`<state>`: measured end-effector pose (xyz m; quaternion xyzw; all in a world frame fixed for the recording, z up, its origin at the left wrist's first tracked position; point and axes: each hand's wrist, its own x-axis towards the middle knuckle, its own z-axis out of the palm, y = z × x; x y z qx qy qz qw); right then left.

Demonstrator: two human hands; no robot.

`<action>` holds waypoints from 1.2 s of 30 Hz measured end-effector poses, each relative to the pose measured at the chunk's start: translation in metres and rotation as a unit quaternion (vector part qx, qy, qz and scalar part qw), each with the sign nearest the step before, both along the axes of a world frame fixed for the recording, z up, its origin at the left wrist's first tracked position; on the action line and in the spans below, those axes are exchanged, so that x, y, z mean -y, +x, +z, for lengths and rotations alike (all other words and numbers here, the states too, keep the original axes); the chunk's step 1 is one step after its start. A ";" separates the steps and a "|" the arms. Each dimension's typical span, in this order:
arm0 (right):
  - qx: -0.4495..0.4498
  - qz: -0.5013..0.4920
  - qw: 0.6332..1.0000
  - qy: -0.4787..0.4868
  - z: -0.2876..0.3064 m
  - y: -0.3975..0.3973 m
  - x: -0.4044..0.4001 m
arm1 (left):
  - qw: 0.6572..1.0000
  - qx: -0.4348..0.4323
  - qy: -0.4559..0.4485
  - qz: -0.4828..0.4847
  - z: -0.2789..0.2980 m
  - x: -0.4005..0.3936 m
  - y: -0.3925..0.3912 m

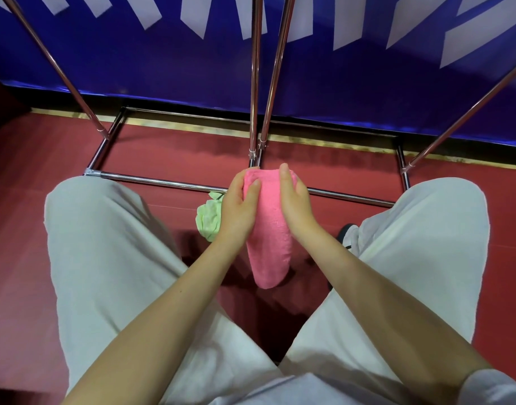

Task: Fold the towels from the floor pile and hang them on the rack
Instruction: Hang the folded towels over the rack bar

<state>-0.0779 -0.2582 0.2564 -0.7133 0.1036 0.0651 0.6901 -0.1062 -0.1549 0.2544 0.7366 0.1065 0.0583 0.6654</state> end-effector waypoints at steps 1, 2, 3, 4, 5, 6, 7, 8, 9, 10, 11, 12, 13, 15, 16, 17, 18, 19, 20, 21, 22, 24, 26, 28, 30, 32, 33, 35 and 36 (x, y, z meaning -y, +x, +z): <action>-0.020 0.008 1.000 0.019 -0.003 0.002 0.001 | 1.000 -0.001 -0.008 0.013 0.000 -0.001 0.000; -0.036 0.012 0.999 0.039 -0.003 0.002 0.000 | 0.999 -0.006 -0.021 0.029 0.000 -0.003 0.001; -0.043 0.018 0.998 0.049 -0.005 0.004 0.001 | 0.998 -0.015 -0.035 0.043 0.001 -0.005 0.001; -0.042 0.026 0.997 0.061 -0.005 0.003 0.000 | 0.997 -0.026 -0.044 0.055 0.002 -0.007 0.002; -0.035 0.041 0.996 0.068 -0.007 0.002 0.001 | 0.996 -0.033 -0.046 0.063 0.003 -0.010 0.003; -0.030 0.065 0.994 0.078 -0.008 0.000 0.001 | 0.996 -0.033 -0.050 0.068 0.003 -0.014 0.004; -0.026 0.093 0.992 0.078 -0.011 -0.001 0.001 | 0.995 -0.028 -0.057 0.071 0.004 -0.017 0.006; -0.023 0.119 0.990 0.068 -0.012 -0.004 0.000 | 0.995 -0.025 -0.061 0.074 0.005 -0.021 0.007; -0.019 0.142 0.989 0.047 -0.017 -0.004 0.000 | 0.995 -0.023 -0.062 0.078 0.006 -0.025 0.008; -0.020 0.162 0.986 0.030 -0.020 -0.005 -0.001 | 0.994 -0.020 -0.067 0.082 0.008 -0.029 0.009; -0.024 0.175 0.984 0.014 -0.024 -0.005 -0.001 | 0.993 -0.015 -0.079 0.087 0.010 -0.033 0.011; -0.031 0.185 0.982 0.004 -0.026 -0.005 -0.002 | 0.991 -0.012 -0.095 0.092 0.012 -0.036 0.012; -0.037 0.192 0.981 -0.006 -0.031 -0.005 -0.003 | 0.990 -0.011 -0.109 0.093 0.013 -0.039 0.013; -0.046 0.206 0.977 -0.026 -0.038 -0.004 -0.004 | 0.988 -0.011 -0.133 0.083 0.014 -0.043 0.013; -0.049 0.213 0.975 -0.038 -0.042 -0.004 -0.006 | 0.987 -0.010 -0.144 0.077 0.014 -0.045 0.013; -0.053 0.221 0.972 -0.053 -0.046 -0.004 -0.007 | 0.985 -0.008 -0.154 0.073 0.012 -0.046 0.014; -0.060 0.228 0.969 -0.071 -0.052 -0.003 -0.009 | 0.984 -0.007 -0.162 0.071 0.011 -0.047 0.014; -0.069 0.234 0.966 -0.089 -0.058 -0.004 -0.010 | 0.983 -0.007 -0.170 0.070 0.009 -0.048 0.015; -0.079 0.237 0.962 -0.108 -0.064 -0.004 -0.012 | 0.982 -0.007 -0.176 0.070 0.008 -0.048 0.015; -0.089 0.238 0.960 -0.121 -0.069 -0.005 -0.013 | 0.981 -0.006 -0.180 0.072 0.008 -0.049 0.015; -0.098 0.234 0.958 -0.129 -0.073 -0.006 -0.015 | 0.980 -0.005 -0.182 0.073 0.008 -0.049 0.015; -0.111 0.211 0.963 -0.126 -0.078 -0.007 -0.019 | 0.979 -0.004 -0.184 0.087 0.009 -0.050 0.015; -0.124 0.179 0.972 -0.090 -0.077 -0.007 -0.024 | 0.975 -0.007 -0.187 0.119 0.009 -0.056 0.017; -0.135 0.153 0.978 -0.047 -0.073 -0.007 -0.028 | 0.969 -0.009 -0.183 0.165 0.007 -0.068 0.021; -0.132 0.139 0.981 -0.035 -0.069 -0.006 -0.032 | 0.962 -0.017 -0.176 0.210 0.001 -0.083 0.026; -0.107 0.131 0.984 -0.056 -0.065 -0.005 -0.033 | 0.953 -0.028 -0.179 0.244 -0.006 -0.097 0.031; -0.090 0.131 0.985 -0.072 -0.063 -0.004 -0.032 | 0.949 -0.036 -0.179 0.257 -0.009 -0.104 0.032; -0.054 0.136 0.985 -0.088 -0.057 -0.002 -0.031 | 0.944 -0.049 -0.180 0.271 -0.016 -0.113 0.034; -0.044 0.139 0.985 -0.087 -0.055 -0.001 -0.030 | 0.942 -0.056 -0.185 0.275 -0.020 -0.116 0.035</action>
